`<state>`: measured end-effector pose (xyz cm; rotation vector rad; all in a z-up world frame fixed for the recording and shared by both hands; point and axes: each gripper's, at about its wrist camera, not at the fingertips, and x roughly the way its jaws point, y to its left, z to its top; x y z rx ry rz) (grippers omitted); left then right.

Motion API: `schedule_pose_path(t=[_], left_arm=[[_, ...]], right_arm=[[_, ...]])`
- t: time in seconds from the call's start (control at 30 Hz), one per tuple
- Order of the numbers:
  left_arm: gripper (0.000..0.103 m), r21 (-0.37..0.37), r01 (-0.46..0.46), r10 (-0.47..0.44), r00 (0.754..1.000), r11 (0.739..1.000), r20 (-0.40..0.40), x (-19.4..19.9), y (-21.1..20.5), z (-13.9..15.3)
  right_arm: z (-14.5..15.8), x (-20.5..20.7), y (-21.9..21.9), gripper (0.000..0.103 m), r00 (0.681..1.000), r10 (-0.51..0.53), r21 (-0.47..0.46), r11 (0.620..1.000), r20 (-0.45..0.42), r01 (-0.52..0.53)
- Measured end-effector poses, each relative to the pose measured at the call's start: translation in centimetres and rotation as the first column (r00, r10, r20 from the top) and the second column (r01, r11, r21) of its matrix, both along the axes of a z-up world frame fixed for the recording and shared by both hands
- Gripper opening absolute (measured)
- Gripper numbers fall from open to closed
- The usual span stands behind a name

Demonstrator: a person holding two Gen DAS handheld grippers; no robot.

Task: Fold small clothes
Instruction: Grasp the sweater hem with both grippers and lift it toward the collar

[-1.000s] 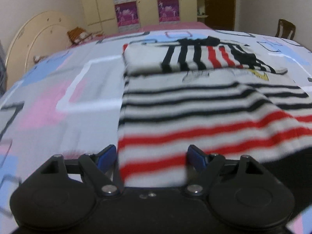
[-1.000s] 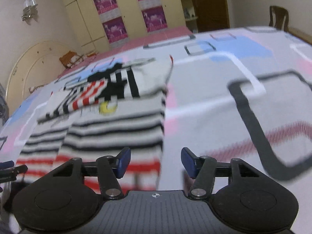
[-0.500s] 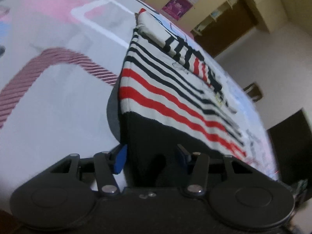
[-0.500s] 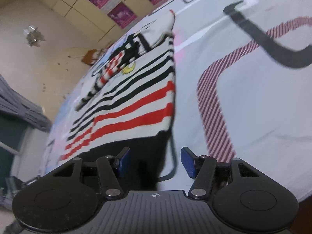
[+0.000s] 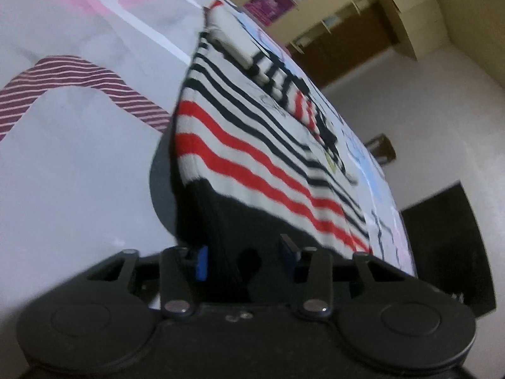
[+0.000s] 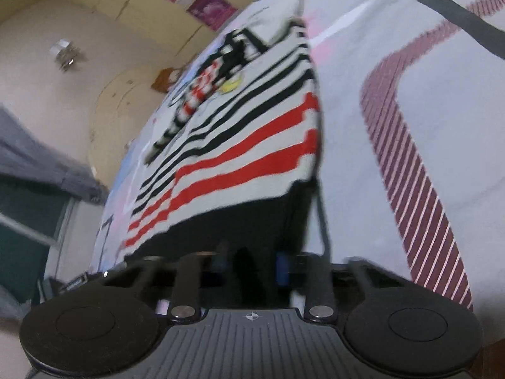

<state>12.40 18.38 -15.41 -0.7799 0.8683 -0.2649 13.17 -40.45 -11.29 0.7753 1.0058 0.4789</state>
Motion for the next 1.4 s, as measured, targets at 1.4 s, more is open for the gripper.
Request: schedule_pose_path(t=[1.4], left_arm=[[0.007,0.031,-0.079,0.076,0.993,0.996,0.092,32.2,2.0,2.3]], right_arm=[[3.0,33.2,0.7,0.004,0.972,-0.219,-0.038,0.974,0.086,0.223]])
